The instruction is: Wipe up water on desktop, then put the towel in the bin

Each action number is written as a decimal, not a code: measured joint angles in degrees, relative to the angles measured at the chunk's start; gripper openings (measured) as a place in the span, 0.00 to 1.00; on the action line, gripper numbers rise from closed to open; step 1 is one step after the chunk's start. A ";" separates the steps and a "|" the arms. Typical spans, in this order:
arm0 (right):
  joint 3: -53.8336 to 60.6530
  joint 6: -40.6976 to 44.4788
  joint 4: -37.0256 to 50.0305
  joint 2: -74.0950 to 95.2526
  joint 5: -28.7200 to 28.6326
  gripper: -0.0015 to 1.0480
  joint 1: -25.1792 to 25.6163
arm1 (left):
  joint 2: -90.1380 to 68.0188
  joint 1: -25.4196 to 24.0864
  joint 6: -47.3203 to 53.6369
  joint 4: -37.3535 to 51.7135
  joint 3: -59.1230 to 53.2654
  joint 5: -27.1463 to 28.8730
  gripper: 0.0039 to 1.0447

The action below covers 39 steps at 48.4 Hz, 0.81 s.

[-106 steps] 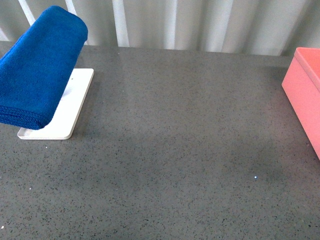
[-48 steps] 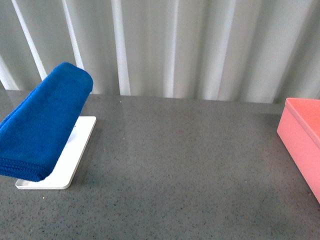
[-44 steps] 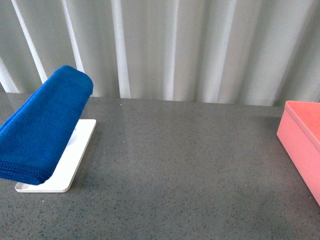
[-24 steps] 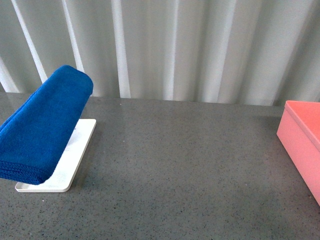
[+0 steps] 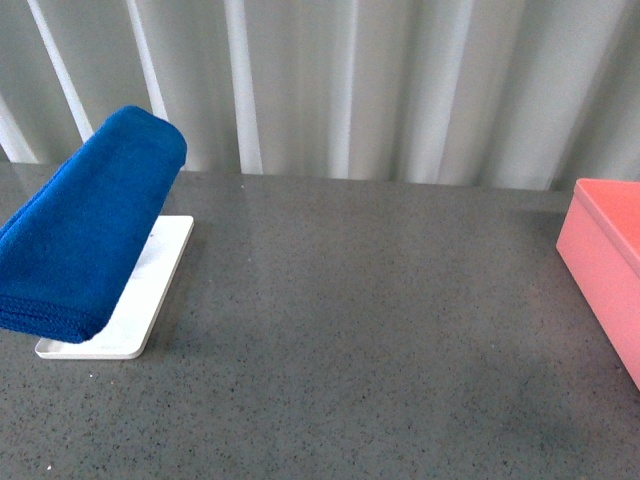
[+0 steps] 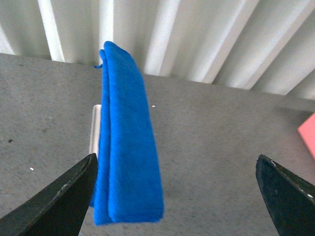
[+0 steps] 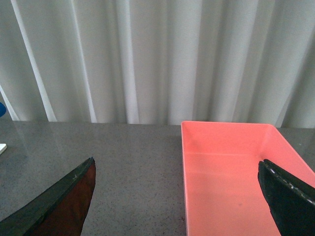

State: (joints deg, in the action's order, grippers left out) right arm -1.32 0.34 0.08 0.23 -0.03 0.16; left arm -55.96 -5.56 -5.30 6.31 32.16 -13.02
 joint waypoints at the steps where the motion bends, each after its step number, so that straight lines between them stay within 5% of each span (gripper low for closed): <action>1: 0.00 0.00 0.00 0.00 0.00 0.93 0.00 | -2.91 -0.09 0.87 0.26 1.92 0.50 0.94; 14: 0.00 0.00 0.02 0.00 0.00 0.93 0.00 | -37.46 1.62 13.35 -13.31 33.86 6.05 0.94; 39: 0.00 0.00 0.02 0.00 -0.02 0.93 0.00 | -54.55 3.30 16.06 -21.92 48.81 10.71 0.94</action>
State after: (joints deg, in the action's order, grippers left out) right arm -1.32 0.34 0.10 0.23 -0.05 0.16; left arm -110.52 -2.26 10.76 -15.62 80.97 -2.31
